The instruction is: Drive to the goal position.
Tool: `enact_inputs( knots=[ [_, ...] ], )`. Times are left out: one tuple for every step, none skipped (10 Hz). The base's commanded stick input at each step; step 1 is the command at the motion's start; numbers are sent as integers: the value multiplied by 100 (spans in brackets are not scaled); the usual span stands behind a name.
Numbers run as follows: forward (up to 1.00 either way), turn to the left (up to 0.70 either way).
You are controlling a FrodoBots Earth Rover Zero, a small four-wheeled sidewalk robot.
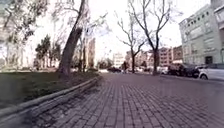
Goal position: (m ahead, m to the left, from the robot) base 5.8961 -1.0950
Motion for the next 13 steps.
enact_inputs(
  knots=[
    [70,0],
    [70,0],
    [70,0],
    [70,0],
    [70,0],
    [70,0],
    [70,0],
    [70,0],
    [70,0],
    [70,-13],
    [70,-35],
    [70,-35],
    [70,-35]
  ],
)
